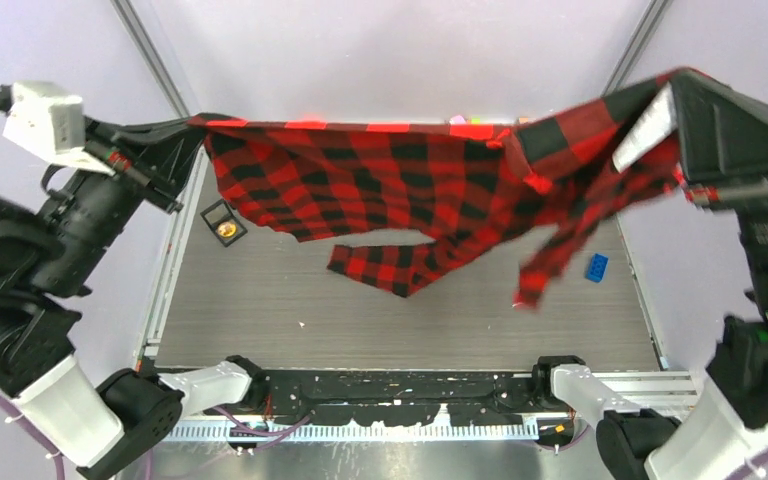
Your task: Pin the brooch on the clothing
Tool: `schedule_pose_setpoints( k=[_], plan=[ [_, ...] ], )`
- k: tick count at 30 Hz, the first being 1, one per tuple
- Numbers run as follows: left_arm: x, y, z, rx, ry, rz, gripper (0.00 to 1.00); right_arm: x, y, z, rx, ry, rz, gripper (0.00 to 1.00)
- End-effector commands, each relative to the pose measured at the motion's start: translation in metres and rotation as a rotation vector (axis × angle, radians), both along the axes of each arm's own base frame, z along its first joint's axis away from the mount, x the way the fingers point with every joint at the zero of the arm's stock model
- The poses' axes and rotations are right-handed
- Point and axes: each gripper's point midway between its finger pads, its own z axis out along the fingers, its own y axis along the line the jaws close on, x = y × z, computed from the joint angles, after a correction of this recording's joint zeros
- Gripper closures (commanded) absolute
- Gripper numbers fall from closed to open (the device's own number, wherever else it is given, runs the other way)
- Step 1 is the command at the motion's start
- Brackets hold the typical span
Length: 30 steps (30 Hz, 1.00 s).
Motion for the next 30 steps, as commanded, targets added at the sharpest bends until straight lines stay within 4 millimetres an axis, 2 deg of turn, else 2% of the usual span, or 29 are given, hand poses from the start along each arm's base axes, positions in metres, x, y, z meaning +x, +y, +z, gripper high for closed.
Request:
schedule_pose_setpoints(
  k=[1, 3, 5, 9, 10, 11, 13, 14, 17, 19, 20, 21, 23, 24, 25, 26, 27, 29, 30],
  plan=[
    [-0.015, -0.012, 0.007, -0.038, -0.023, -0.098, 1.0, -0.026, -0.001, 0.009, -0.025, -0.083, -0.018, 0.99],
    [-0.011, -0.015, 0.002, -0.038, -0.008, -0.103, 1.0, -0.023, -0.004, 0.004, -0.018, -0.069, -0.037, 0.99],
    [0.009, -0.017, -0.012, -0.025, 0.042, -0.056, 1.0, -0.01, -0.009, -0.004, -0.003, -0.034, -0.067, 0.99],
    [0.079, -0.032, -0.072, 0.095, 0.226, 0.063, 1.0, 0.036, -0.026, -0.025, 0.064, 0.05, -0.147, 0.99],
    [0.103, -0.037, -0.093, 0.145, 0.289, 0.108, 1.0, 0.056, -0.03, -0.035, 0.086, 0.084, -0.164, 0.99],
    [0.122, -0.039, -0.111, 0.191, 0.335, 0.15, 1.0, 0.067, -0.031, -0.041, 0.095, 0.102, -0.169, 0.99],
    [0.154, -0.039, -0.139, 0.261, 0.399, 0.233, 1.0, 0.107, -0.034, -0.063, 0.116, 0.157, -0.182, 0.99],
    [0.169, -0.039, -0.149, 0.281, 0.418, 0.265, 1.0, 0.124, -0.037, -0.071, 0.131, 0.183, -0.194, 0.99],
    [0.208, -0.035, -0.159, 0.271, 0.429, 0.324, 1.0, 0.179, -0.047, -0.098, 0.171, 0.232, -0.244, 0.99],
    [0.228, -0.032, -0.156, 0.253, 0.411, 0.354, 1.0, 0.208, -0.05, -0.105, 0.181, 0.231, -0.265, 0.99],
    [0.236, -0.031, -0.151, 0.245, 0.394, 0.363, 1.0, 0.217, -0.051, -0.105, 0.177, 0.226, -0.274, 0.99],
    [0.242, -0.031, -0.146, 0.236, 0.38, 0.369, 1.0, 0.23, -0.052, -0.102, 0.178, 0.219, -0.281, 0.99],
    [0.247, -0.031, -0.127, 0.249, 0.318, 0.367, 1.0, 0.243, -0.053, -0.091, 0.173, 0.207, -0.285, 0.99],
    [0.246, -0.03, -0.115, 0.241, 0.282, 0.37, 1.0, 0.236, -0.053, -0.071, 0.179, 0.165, -0.28, 0.99],
    [0.244, -0.027, -0.1, 0.229, 0.239, 0.375, 1.0, 0.247, -0.051, -0.07, 0.177, 0.17, -0.274, 0.99],
    [0.24, -0.023, -0.081, 0.209, 0.184, 0.387, 1.0, 0.233, -0.051, -0.044, 0.185, 0.112, -0.265, 0.99],
    [0.235, -0.018, -0.063, 0.18, 0.137, 0.403, 1.0, 0.241, -0.05, -0.039, 0.184, 0.107, -0.259, 0.99],
    [0.22, -0.008, -0.026, 0.112, 0.042, 0.424, 1.0, 0.232, -0.048, -0.009, 0.19, 0.056, -0.24, 0.99],
    [0.211, -0.005, -0.009, 0.081, -0.001, 0.424, 1.0, 0.22, -0.045, 0.013, 0.19, 0.008, -0.221, 0.99]
  ],
)
